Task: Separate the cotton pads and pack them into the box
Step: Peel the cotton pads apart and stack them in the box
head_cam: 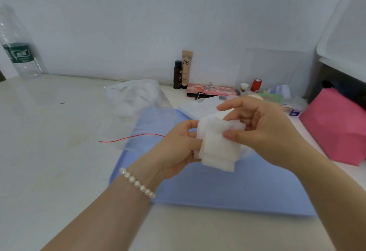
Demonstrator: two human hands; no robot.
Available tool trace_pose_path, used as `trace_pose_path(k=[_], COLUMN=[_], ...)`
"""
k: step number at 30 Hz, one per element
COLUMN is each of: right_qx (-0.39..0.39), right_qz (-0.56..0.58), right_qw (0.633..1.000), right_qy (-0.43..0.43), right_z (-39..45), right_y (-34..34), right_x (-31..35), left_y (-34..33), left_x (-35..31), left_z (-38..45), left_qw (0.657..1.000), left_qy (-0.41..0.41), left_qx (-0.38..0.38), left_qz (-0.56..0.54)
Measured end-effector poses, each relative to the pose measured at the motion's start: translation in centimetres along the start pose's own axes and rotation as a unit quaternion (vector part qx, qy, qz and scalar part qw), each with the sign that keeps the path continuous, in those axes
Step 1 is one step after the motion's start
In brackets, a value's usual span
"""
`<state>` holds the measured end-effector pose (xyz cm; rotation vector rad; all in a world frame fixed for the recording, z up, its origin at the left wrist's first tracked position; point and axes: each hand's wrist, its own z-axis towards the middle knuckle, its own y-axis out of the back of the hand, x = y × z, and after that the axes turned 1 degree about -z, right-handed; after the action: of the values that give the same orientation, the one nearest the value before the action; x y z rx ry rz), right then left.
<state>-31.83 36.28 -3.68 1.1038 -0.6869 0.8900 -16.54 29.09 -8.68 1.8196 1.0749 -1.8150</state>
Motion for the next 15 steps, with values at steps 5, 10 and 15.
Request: trace_pose_path(k=[5,10,15], right_qx=[-0.021,-0.021,-0.042], right_qz=[0.014,0.005,-0.009], right_qw=[1.000,1.000,0.999], right_qy=[0.002,0.008,0.009], right_z=[0.22,0.24,0.27], right_y=[-0.10,-0.54,-0.70], right_x=[-0.08,-0.25,-0.57], left_y=[-0.24,-0.23,-0.42], left_x=[-0.18,-0.44,-0.43], left_z=[-0.23,-0.19,-0.31], left_qw=[1.000,0.998,0.999], left_qy=[0.016,0.031,0.021], left_qx=[0.010,0.012,0.039], left_qz=[-0.008,-0.045,-0.020])
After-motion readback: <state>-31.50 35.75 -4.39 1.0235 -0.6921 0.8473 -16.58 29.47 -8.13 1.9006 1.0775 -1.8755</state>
